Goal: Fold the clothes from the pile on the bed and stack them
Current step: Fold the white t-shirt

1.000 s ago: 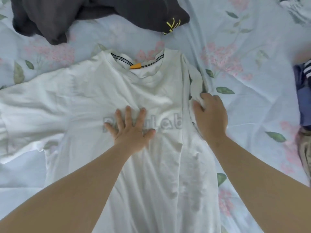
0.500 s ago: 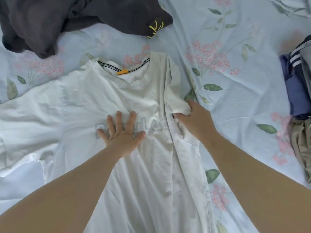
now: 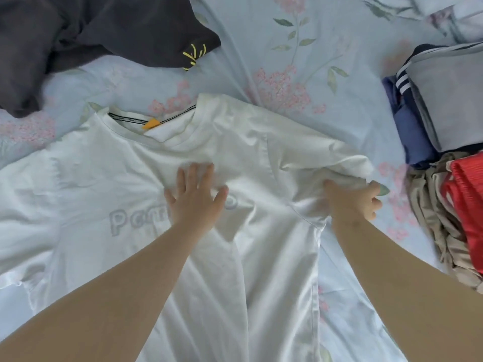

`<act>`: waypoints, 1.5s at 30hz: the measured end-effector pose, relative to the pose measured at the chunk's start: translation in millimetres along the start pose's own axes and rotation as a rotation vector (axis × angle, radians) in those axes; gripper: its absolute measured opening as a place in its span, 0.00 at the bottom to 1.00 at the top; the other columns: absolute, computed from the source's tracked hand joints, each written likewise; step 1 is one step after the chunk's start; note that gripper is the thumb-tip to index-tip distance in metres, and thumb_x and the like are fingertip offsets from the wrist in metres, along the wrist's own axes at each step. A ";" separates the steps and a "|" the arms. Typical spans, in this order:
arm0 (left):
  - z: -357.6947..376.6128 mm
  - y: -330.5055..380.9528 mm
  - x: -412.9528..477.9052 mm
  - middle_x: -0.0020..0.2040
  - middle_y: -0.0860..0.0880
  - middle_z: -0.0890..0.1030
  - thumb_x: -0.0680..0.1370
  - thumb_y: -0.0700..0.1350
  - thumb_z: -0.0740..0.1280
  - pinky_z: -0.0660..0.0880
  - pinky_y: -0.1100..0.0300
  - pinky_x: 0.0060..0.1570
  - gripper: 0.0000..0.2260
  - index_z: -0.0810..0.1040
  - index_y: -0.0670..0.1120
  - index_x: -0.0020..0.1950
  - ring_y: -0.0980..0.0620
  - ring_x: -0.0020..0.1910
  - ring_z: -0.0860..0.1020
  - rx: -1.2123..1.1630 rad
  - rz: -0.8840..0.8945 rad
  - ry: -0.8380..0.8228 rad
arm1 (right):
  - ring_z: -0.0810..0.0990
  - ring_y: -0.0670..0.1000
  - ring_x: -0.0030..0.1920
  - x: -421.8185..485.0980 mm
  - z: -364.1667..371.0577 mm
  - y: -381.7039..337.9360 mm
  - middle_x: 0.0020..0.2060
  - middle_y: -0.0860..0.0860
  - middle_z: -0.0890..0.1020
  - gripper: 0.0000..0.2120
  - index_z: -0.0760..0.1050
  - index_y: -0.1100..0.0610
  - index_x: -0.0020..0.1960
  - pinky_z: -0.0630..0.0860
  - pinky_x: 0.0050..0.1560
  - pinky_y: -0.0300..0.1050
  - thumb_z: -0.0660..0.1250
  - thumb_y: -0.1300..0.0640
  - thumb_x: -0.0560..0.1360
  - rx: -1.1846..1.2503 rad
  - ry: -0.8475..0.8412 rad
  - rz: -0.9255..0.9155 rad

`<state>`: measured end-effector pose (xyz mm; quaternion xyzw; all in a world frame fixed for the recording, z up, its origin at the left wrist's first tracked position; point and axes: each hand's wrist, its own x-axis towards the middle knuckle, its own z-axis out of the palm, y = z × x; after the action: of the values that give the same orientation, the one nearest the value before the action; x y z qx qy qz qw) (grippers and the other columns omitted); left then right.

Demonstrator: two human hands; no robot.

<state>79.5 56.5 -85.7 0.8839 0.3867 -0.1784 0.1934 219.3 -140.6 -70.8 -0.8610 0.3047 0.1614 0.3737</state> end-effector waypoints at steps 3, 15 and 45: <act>-1.2 20.7 11.1 0.75 0.48 0.58 0.81 0.55 0.54 0.56 0.48 0.68 0.23 0.56 0.56 0.76 0.48 0.75 0.52 0.005 0.069 0.128 | 0.73 0.55 0.46 9.4 -2.7 0.9 0.51 0.53 0.74 0.24 0.66 0.55 0.68 0.69 0.45 0.44 0.66 0.57 0.73 0.140 -0.114 0.016; -13.7 145.9 66.7 0.47 0.48 0.77 0.82 0.49 0.54 0.69 0.56 0.43 0.23 0.52 0.58 0.77 0.45 0.46 0.75 -0.119 0.428 0.017 | 0.75 0.52 0.44 55.4 -23.7 -2.1 0.42 0.51 0.77 0.04 0.74 0.53 0.43 0.72 0.45 0.43 0.69 0.59 0.73 0.360 -0.430 0.070; 101.5 43.9 -72.6 0.68 0.42 0.73 0.80 0.46 0.52 0.54 0.51 0.72 0.21 0.70 0.39 0.69 0.43 0.70 0.68 0.110 0.582 0.328 | 0.70 0.45 0.30 -29.5 -45.8 82.3 0.29 0.47 0.73 0.06 0.75 0.57 0.41 0.67 0.29 0.31 0.72 0.60 0.71 0.148 -0.685 -0.006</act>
<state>49.5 -64.3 -130.4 0.9833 0.1337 0.0080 0.1234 146.0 -206.7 -70.2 -0.7284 0.1699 0.4173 0.5161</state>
